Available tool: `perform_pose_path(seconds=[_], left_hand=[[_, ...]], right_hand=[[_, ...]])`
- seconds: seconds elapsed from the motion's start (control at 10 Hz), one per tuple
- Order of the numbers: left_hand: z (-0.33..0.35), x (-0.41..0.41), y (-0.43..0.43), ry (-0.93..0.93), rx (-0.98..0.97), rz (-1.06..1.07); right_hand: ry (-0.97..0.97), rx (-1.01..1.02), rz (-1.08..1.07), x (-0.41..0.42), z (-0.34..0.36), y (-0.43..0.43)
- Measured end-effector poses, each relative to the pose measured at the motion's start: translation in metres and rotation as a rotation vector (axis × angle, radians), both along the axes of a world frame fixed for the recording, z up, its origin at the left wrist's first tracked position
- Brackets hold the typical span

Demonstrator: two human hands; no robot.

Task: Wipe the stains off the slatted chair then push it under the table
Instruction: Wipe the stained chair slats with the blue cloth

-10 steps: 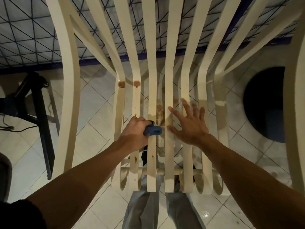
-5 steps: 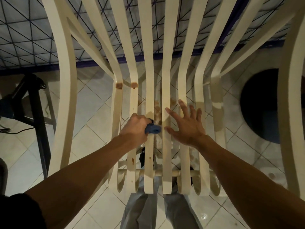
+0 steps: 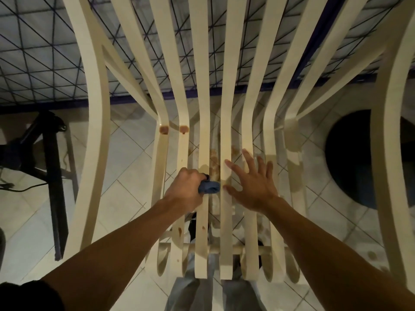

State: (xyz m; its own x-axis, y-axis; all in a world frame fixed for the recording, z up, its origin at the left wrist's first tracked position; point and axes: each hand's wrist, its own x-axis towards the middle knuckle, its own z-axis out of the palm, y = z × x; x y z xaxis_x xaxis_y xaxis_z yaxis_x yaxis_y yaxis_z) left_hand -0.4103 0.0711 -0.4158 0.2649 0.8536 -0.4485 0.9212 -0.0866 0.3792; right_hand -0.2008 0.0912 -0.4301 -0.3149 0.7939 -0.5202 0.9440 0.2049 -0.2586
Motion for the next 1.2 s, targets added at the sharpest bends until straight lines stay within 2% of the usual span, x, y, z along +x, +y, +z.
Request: perform_pose_path(seconds=[0.2,0.4,0.5,0.6,0.7,0.9,1.1,1.2], left_hand=[[0.011,0.000,-0.010,-0.042,-0.102,0.007],[0.011,0.000,0.001,-0.103,0.034,0.122],[0.006,-0.001,-0.012,-0.073,0.013,0.101],[0.006,-0.004,-0.026,-0.078,-0.087,0.004],[0.011,-0.006,-0.025,-0.086,-0.128,0.010],[0.016,-0.004,-0.012,-0.126,0.011,0.088],[0.008,-0.009,-0.042,-0.206,-0.012,-0.095],[0.011,-0.010,-0.041,-0.215,-0.011,-0.077]], right_hand=[[-0.001,-0.002,-0.005,0.000,0.001,-0.001],[-0.002,-0.007,-0.007,0.000,0.000,-0.001],[0.005,-0.006,0.003,0.002,-0.001,-0.001],[0.005,-0.003,0.004,0.003,-0.003,-0.001],[0.000,0.002,0.000,0.002,-0.005,-0.002],[0.013,-0.006,-0.003,0.000,-0.005,0.001],[0.003,0.006,-0.001,0.001,-0.007,-0.001],[0.007,0.006,-0.001,0.000,-0.007,-0.001]])
